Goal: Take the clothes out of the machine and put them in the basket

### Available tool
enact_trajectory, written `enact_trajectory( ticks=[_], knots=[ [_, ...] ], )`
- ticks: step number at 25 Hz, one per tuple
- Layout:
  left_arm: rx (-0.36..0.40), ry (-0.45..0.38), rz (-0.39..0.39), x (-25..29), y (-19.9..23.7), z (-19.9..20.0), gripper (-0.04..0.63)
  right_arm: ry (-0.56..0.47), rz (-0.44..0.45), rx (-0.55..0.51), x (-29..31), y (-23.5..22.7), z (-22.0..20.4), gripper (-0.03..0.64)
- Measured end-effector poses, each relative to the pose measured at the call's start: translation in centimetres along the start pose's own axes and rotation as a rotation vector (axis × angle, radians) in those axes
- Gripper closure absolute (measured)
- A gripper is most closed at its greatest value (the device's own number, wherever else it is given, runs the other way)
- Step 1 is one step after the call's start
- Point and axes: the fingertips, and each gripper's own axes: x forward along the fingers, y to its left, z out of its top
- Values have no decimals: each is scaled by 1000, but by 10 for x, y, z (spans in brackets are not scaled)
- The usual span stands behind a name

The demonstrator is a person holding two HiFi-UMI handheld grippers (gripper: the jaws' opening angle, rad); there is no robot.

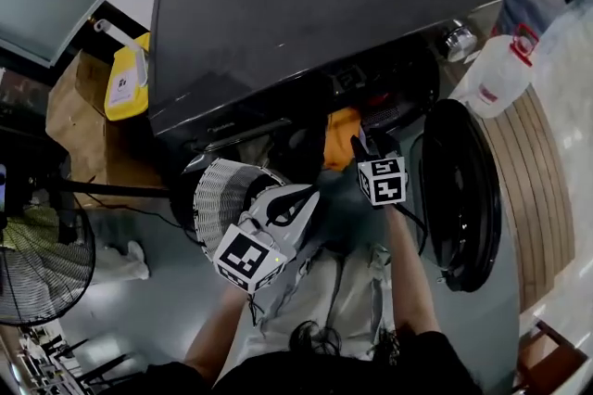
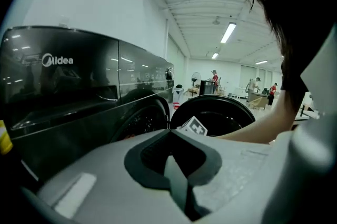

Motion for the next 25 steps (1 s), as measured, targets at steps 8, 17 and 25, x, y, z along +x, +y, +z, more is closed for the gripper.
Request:
enact_trajectory(
  ticks=[8, 17, 25],
  knots=[
    [55, 45, -15, 35, 15, -50, 595, 85, 47, -67, 100, -18, -34, 363],
    [52, 94, 33, 35, 34, -90, 595, 202, 25, -90, 159, -24, -69, 567],
    [11, 144, 37, 11, 27, -67, 595, 115, 130, 102, 84, 11, -44, 580]
  ],
)
